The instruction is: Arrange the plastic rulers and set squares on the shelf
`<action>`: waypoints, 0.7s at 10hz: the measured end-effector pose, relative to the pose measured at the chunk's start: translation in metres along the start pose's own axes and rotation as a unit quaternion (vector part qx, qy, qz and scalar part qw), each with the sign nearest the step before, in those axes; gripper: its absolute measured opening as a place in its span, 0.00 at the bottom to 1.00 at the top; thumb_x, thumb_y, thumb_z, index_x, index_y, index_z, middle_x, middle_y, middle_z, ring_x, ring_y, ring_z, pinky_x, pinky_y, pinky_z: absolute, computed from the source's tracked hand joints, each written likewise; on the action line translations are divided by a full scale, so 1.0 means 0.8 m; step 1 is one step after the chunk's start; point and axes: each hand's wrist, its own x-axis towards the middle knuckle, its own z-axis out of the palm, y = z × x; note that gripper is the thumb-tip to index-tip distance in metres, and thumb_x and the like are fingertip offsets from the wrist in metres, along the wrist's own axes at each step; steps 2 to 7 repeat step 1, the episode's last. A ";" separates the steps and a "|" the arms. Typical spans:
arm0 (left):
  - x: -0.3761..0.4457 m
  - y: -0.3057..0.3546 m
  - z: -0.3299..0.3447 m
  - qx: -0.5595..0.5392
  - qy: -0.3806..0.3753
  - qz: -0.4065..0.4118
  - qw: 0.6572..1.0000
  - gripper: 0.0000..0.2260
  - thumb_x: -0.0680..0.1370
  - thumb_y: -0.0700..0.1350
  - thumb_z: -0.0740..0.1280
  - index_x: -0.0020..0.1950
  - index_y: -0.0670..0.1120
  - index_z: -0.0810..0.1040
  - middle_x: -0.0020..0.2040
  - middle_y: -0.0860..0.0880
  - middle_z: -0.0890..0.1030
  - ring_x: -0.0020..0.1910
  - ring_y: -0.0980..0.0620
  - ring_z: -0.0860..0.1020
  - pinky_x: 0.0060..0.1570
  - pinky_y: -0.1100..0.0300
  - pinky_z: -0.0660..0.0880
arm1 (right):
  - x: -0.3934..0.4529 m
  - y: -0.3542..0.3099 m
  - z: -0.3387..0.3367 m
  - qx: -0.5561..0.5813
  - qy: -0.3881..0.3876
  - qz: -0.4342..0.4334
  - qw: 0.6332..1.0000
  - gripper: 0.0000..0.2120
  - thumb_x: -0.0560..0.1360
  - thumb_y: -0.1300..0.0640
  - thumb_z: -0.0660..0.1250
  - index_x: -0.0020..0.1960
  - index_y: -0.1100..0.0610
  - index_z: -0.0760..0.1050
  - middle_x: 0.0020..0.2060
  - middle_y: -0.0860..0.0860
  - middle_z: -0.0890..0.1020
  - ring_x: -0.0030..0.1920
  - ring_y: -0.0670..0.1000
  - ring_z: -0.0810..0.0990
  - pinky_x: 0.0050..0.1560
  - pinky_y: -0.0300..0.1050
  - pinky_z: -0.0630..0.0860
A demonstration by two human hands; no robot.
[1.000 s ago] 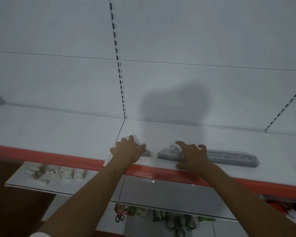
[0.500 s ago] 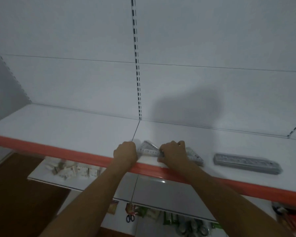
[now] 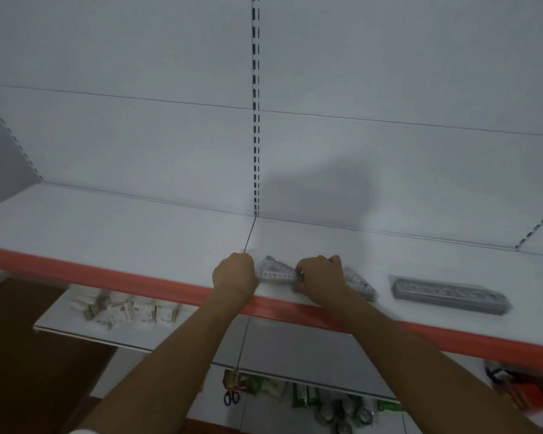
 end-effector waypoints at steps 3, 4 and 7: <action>0.002 -0.010 -0.011 -0.002 -0.030 -0.002 1.000 0.14 0.71 0.51 0.74 0.47 0.45 0.74 0.43 0.48 0.76 0.41 0.49 0.77 0.37 0.59 0.72 | -0.005 0.003 -0.013 0.046 0.011 0.005 0.999 0.27 0.72 0.39 0.67 0.67 0.49 0.69 0.57 0.48 0.77 0.60 0.51 0.73 0.61 0.50 0.60; 0.002 -0.010 -0.011 -0.002 -0.030 -0.002 1.000 0.14 0.71 0.51 0.74 0.47 0.45 0.74 0.43 0.48 0.76 0.41 0.49 0.77 0.37 0.59 0.72 | -0.005 0.003 -0.013 0.046 0.011 0.005 0.999 0.27 0.72 0.39 0.67 0.67 0.49 0.69 0.57 0.48 0.77 0.60 0.51 0.73 0.61 0.50 0.60; 0.002 -0.010 -0.011 -0.002 -0.030 -0.002 1.000 0.14 0.71 0.51 0.74 0.47 0.45 0.74 0.43 0.48 0.76 0.41 0.49 0.77 0.37 0.59 0.72 | -0.005 0.003 -0.013 0.046 0.011 0.005 0.999 0.27 0.72 0.39 0.67 0.67 0.49 0.69 0.57 0.48 0.77 0.60 0.51 0.73 0.61 0.50 0.60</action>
